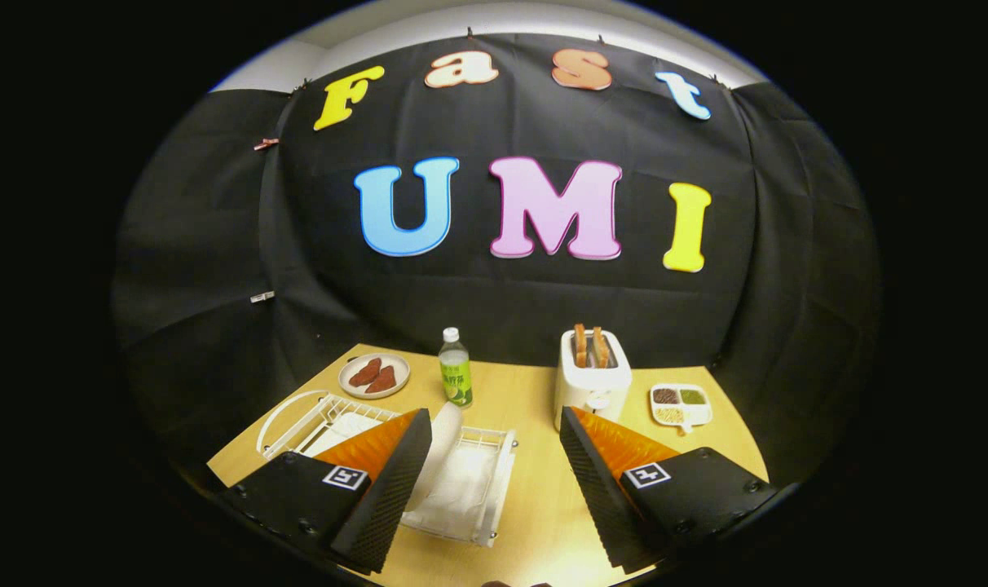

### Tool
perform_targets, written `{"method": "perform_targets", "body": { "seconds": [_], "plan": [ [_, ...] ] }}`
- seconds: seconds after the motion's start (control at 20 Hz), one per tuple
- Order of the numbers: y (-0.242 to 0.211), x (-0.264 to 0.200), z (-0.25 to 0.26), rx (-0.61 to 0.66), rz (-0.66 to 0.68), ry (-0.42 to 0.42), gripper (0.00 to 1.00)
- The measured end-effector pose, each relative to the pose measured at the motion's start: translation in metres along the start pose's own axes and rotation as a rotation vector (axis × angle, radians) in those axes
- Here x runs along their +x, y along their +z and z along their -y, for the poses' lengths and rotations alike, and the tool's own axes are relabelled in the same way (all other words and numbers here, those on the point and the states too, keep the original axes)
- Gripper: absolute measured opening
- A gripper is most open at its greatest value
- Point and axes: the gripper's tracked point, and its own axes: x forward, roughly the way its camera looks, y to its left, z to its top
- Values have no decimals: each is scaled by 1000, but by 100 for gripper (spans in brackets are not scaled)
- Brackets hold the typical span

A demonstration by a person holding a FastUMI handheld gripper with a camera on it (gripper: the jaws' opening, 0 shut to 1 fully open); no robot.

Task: Take the plate from the dish rack, then take the spoon from the basket and place it into the plate.

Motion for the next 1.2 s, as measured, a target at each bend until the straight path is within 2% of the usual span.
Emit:
{"method": "perform_targets", "body": {
  "seconds": [0.1, 0.2, 0.45, 0.65, 0.75, 0.85, 1.0, 1.05, 1.1, 1.2],
  "plan": [
    [-13, 18, -11, 32, -79, 21, 98],
    [-16, 40, -22, 29, -98, 29, 100],
    [-47, 79, -35, -7, -217, -23, 100],
    [-77, 95, -47, 74, -368, -48, 100],
    [-86, 105, -42, 100, -420, -83, 93],
    [-94, 109, -42, 140, -468, -113, 78],
    [-105, 112, -44, 180, -528, -144, 42],
    [-107, 111, -45, 182, -536, -151, 43],
    [-106, 111, -46, 181, -538, -167, 38],
    [-107, 113, -46, 180, -543, -180, 36]
  ]
}}
